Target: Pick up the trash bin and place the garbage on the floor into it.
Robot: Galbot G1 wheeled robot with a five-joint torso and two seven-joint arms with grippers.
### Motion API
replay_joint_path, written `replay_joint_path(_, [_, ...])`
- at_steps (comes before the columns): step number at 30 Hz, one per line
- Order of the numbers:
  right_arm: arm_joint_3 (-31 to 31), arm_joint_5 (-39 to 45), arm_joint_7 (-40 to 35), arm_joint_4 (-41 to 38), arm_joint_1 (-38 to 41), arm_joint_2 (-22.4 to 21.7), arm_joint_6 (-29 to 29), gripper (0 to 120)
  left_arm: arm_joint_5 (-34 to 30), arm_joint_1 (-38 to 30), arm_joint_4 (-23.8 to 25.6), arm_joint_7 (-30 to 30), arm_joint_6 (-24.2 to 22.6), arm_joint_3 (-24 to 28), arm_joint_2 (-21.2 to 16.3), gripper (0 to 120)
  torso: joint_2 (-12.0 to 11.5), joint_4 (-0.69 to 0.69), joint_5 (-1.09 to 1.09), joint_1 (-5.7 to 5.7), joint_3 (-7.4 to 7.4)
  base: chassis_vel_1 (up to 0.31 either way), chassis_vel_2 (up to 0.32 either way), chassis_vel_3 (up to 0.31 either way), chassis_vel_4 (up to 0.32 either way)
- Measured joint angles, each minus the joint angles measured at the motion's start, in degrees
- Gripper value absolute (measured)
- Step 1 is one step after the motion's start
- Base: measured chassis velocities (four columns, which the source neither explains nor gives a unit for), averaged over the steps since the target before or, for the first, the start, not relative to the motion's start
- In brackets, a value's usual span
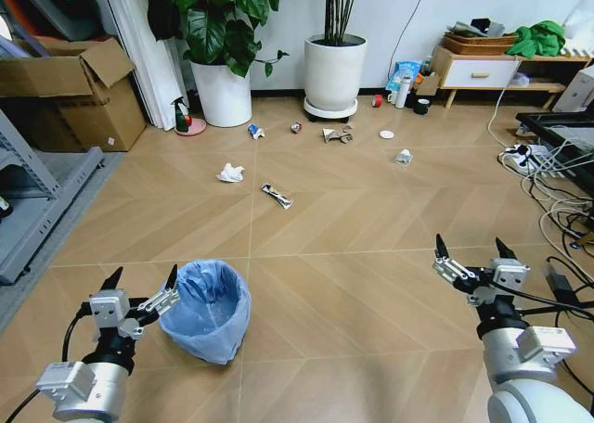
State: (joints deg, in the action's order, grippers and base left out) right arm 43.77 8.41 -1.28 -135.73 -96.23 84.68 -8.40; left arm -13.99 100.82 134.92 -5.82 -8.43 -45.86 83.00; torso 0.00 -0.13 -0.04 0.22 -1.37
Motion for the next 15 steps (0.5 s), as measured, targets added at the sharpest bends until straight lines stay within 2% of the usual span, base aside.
replay_joint_path(12, [-0.2,-0.4,1.0,0.5,0.5,0.6,-0.1,100,-0.4,-0.7,-0.8,-0.5,-1.2,0.0,-1.3,100,0.0,0.00,0.01,0.00,0.00,0.000,0.000,0.000,0.000])
replay_joint_path(15, [-0.1,-0.5,1.0,0.7,0.5,0.6,-0.1,100,-1.1,-1.4,-1.8,-0.4,-2.4,-0.2,-3.0,100,0.0,0.00,0.00,0.00,0.00,0.000,0.000,0.000,0.000])
